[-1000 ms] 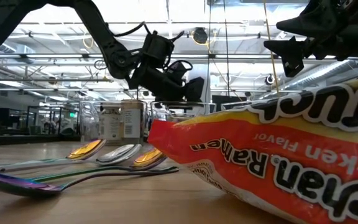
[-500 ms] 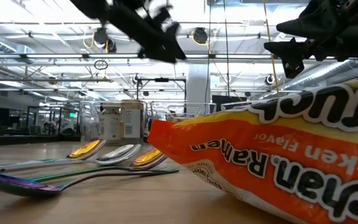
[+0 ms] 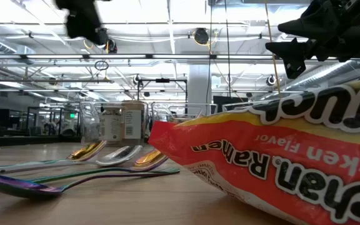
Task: Pick & Place Food Item
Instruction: Put the yellow noodle pack into the middle transparent bin
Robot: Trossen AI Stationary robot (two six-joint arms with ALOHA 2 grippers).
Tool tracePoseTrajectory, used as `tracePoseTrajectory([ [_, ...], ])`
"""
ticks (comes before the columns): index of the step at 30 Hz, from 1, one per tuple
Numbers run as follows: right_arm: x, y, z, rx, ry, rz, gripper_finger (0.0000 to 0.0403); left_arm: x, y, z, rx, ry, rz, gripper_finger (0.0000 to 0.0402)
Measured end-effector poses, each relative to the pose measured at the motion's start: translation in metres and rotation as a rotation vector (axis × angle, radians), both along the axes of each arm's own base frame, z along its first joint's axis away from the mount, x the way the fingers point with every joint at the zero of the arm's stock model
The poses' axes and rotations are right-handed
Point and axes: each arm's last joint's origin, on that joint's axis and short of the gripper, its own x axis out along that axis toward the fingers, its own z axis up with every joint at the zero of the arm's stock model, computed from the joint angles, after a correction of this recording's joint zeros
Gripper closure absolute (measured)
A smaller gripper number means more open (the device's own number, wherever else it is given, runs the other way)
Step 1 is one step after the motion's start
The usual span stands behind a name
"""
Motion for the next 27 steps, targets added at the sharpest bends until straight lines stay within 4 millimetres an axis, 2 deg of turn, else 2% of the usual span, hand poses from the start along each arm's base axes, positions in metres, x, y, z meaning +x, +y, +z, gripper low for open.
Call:
tracePoseTrajectory([
  [3,0.000,0.000,0.000,0.000,-0.004,0.000,0.0206,-0.009,-0.026,-0.007,-0.030,0.103,-0.029,0.0162],
  [8,0.000,0.000,0.000,0.001,-0.004,0.000,0.0206,-0.009,-0.067,-0.022,-0.053,0.181,-0.098,0.0163],
  [12,0.000,0.000,0.000,0.001,-0.004,0.000,0.0206,-0.007,-0.093,-0.035,-0.058,0.243,-0.135,0.0163],
  [22,0.000,0.000,0.000,0.009,-0.003,0.001,0.0206,0.002,-0.132,-0.070,-0.112,0.362,-0.043,0.0163],
  [27,0.000,0.000,0.000,0.011,-0.003,0.001,0.0206,0.002,-0.135,-0.084,-0.065,0.400,-0.044,0.0163],
])
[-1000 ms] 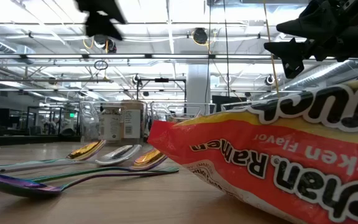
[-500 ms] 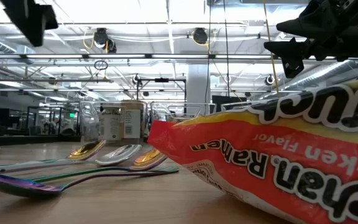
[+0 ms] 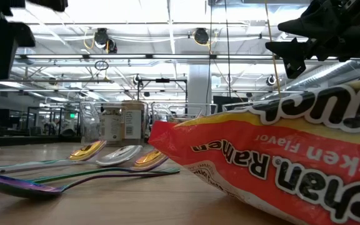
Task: Pick & Place Food Item
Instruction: Put the yellow noodle pack into the middle transparent bin
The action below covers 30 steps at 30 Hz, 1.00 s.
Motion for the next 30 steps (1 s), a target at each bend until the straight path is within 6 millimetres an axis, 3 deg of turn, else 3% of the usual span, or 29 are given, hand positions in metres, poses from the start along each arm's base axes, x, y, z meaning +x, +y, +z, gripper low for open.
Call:
tracePoseTrajectory([
  [6,0.000,0.000,0.000,0.009,-0.001,0.001,0.0206,-0.020,0.021,-0.021,-0.013,0.003,0.049,0.0163],
  [14,0.000,0.000,0.001,0.011,-0.014,0.001,0.0206,-0.042,0.040,-0.055,-0.313,-0.180,0.084,0.0163],
  [19,0.000,0.000,0.002,0.009,-0.015,0.001,0.0206,-0.053,0.047,-0.075,-0.333,-0.113,0.174,0.0163],
  [30,0.000,0.000,0.001,0.007,-0.013,0.001,0.0206,-0.049,0.044,-0.078,-0.389,-0.147,0.176,0.0163],
])
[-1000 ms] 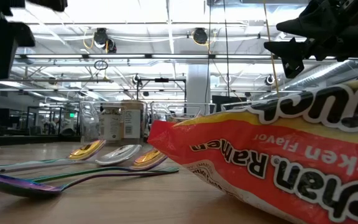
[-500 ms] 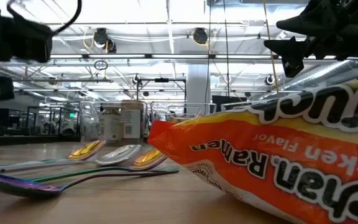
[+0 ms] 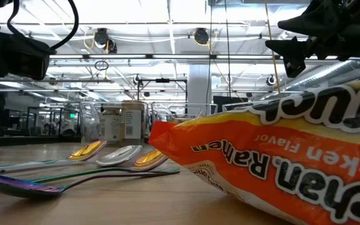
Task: Pick & Place Food Item
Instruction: Put the yellow noodle pack into the middle transparent bin
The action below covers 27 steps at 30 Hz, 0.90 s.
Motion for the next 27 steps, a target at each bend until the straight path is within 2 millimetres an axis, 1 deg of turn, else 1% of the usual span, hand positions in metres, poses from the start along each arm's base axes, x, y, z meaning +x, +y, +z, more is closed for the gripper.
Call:
tracePoseTrajectory([
  [3,0.000,0.000,0.000,0.002,0.001,0.000,0.0206,0.000,0.000,0.000,0.001,-0.003,0.011,0.0170],
  [5,0.000,0.000,0.000,0.002,0.000,0.000,0.0206,0.000,0.000,0.000,0.001,-0.003,0.013,0.0189],
  [12,0.000,0.000,0.000,0.003,0.000,0.000,0.0206,0.000,0.001,0.000,0.009,0.000,0.030,0.0293],
  [20,0.000,0.000,0.000,0.003,0.000,0.000,0.0206,0.001,0.001,0.000,0.052,-0.030,-0.007,0.0387],
  [21,0.000,0.000,0.000,0.003,0.000,0.000,0.0206,0.001,0.002,0.000,0.055,-0.034,-0.009,0.0394],
  [23,0.000,0.000,0.000,0.003,0.000,0.000,0.0206,0.001,0.003,0.001,0.055,-0.042,-0.006,0.0394],
  [27,0.000,0.000,0.000,0.003,0.000,0.000,0.0206,0.001,0.004,0.012,0.072,-0.115,-0.012,0.0398],
])
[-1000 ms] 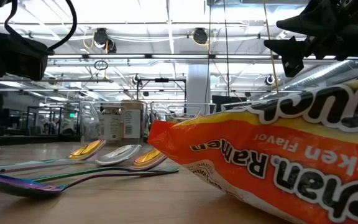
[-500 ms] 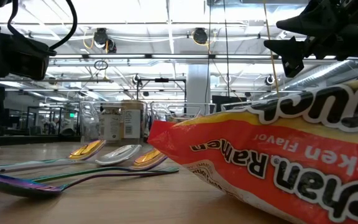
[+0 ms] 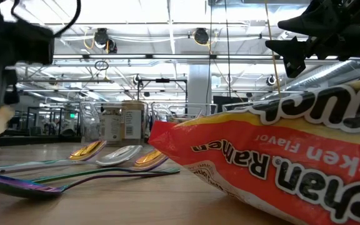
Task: Pick & Place Food Item
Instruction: Put the yellow noodle pack into the middle transparent bin
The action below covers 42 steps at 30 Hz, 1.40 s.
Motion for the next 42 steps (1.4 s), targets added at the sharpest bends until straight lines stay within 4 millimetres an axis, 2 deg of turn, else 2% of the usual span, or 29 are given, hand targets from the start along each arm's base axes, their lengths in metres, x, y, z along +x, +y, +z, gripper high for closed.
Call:
tracePoseTrajectory([
  [7,0.000,0.000,0.000,0.000,0.000,0.000,0.0206,0.004,0.004,0.045,0.147,-0.286,-0.019,0.0398],
  [14,0.000,0.000,0.000,0.000,0.000,0.000,0.0206,0.010,0.016,0.095,0.467,-0.548,0.033,0.0398],
  [21,0.000,0.000,0.000,-0.003,0.000,0.000,0.0206,0.026,0.038,0.121,0.710,-0.703,0.122,0.0398],
  [26,0.000,0.000,0.000,-0.003,0.000,0.000,0.0206,0.040,0.056,0.132,0.836,-0.795,0.175,0.0398],
  [29,0.000,0.000,0.000,-0.004,0.001,0.000,0.0206,0.048,0.068,0.141,0.868,-0.890,0.192,0.0399],
  [34,0.000,0.000,-0.001,-0.012,0.008,-0.001,0.0206,0.066,0.094,0.145,0.889,-0.999,0.248,0.0398],
  [42,0.000,0.000,-0.002,-0.014,0.021,-0.001,0.0206,0.098,0.145,0.125,0.984,-1.025,0.405,0.0398],
])
